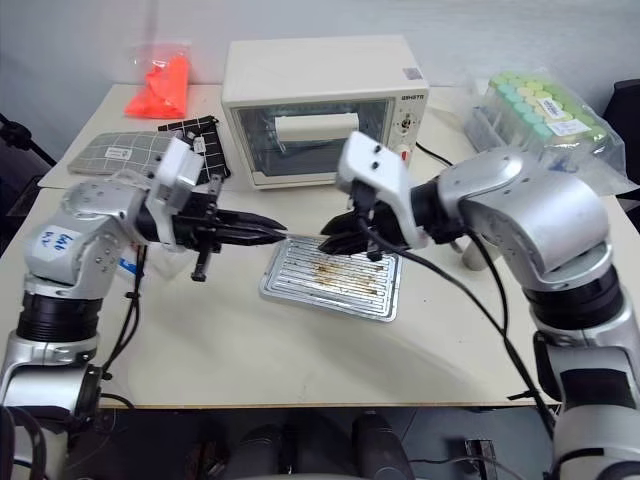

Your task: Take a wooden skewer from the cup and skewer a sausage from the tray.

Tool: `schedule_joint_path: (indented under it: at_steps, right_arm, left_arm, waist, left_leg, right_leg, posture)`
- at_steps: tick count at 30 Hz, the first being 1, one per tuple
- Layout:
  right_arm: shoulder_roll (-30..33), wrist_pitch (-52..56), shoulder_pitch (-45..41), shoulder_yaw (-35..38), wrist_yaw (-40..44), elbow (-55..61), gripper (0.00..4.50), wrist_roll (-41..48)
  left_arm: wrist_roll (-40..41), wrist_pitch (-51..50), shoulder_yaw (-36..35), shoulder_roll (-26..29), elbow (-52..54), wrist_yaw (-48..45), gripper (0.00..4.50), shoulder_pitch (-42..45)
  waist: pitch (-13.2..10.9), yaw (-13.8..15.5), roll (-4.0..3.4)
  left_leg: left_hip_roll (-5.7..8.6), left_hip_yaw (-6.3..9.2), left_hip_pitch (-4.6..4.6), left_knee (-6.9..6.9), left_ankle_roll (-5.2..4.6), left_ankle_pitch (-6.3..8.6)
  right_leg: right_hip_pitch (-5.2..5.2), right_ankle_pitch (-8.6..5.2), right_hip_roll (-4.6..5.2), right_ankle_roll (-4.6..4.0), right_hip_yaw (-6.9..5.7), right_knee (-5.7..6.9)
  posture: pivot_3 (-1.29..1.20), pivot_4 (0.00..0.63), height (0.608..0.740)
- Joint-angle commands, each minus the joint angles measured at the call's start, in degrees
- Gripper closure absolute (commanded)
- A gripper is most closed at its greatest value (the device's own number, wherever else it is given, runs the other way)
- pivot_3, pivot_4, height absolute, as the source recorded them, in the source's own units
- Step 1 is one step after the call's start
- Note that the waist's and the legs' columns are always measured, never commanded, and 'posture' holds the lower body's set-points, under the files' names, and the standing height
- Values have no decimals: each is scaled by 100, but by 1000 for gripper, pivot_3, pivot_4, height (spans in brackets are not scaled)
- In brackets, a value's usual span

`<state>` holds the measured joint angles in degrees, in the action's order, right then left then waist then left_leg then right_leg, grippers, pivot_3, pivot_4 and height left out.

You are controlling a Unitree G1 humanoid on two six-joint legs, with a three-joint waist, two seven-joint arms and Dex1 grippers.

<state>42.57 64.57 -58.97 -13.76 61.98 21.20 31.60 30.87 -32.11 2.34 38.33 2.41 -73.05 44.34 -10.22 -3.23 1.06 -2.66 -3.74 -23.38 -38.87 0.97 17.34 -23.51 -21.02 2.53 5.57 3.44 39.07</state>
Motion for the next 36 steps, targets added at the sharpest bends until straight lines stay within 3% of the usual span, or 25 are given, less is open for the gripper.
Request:
schedule_joint_path:
  at_steps: [1, 7, 12, 16, 20, 25, 31, 36]
  right_arm:
    - [237, -342, -85, 132, 7, 9, 2263, -128]
    - [490, -587, -289, 432, -73, -409, 2263, -225]
    - [497, -440, -383, 878, -302, -603, 2263, -56]
    - [439, -134, -206, 1328, -507, -482, 2263, 271]
    - [288, 165, -46, 1628, -818, -357, 1405, 554]
    - [118, 97, 99, 1624, -1174, -321, 75, 556]
    - [18, 54, 115, 1547, -1291, -333, 75, 617]
    - [101, 41, 108, 1517, -1268, -342, 75, 619]
  left_arm:
    - [53, 35, -321, 267, 192, 68, 4500, -104]
    - [260, -196, -1079, 728, 810, 538, 4500, -995]
    - [590, -739, -2466, 884, 2061, 1531, 4500, -2356]
    - [805, -1247, -3670, 493, 2982, 2779, 4500, -3253]
    - [684, -1333, -4338, -136, 3643, 4003, 4500, -3786]
    - [311, -1198, -4518, -994, 4095, 5597, 4500, -3911]
    - [-794, -862, -3694, -1539, 4613, 6877, 4500, -4017]
    - [-1537, -732, -3390, -1855, 4302, 7631, 4500, -4077]
  waist:
    - [0, 0, 0]
    - [0, -18, 0]
    - [0, -18, 0]
    - [0, 0, 0]
    - [0, 17, 0]
    - [3, 19, 4]
    - [3, 17, 4]
    - [3, 11, 4]
  left_leg:
    - [0, 0, 0, 0, 0, 0]
    - [-3, 0, 2, 4, -1, 1]
    - [-3, 3, 1, 11, -4, 3]
    - [-2, 8, 2, 17, -9, 6]
    - [0, 13, 5, 9, -23, 14]
    - [2, 13, 7, 6, -24, 15]
    - [3, 9, 6, 6, -23, 15]
    - [1, 6, 6, 10, -23, 15]
  right_leg:
    - [0, 0, 0, 0, 0, 0]
    - [-2, 0, 1, 0, 1, -7]
    - [0, 0, 6, 0, 0, -6]
    - [6, 0, 11, 0, -3, -10]
    - [13, 0, 14, 0, -7, -27]
    - [18, 0, 13, 0, -6, -26]
    - [17, 1, 7, 1, -3, -28]
    - [15, 1, 3, 1, 0, -30]
  posture:
    - [0, 150, 740]
    - [0, 150, 740]
    - [0, 150, 740]
    - [0, 150, 740]
    - [0, 150, 740]
    - [0, 150, 740]
    - [0, 150, 740]
    - [0, 150, 740]
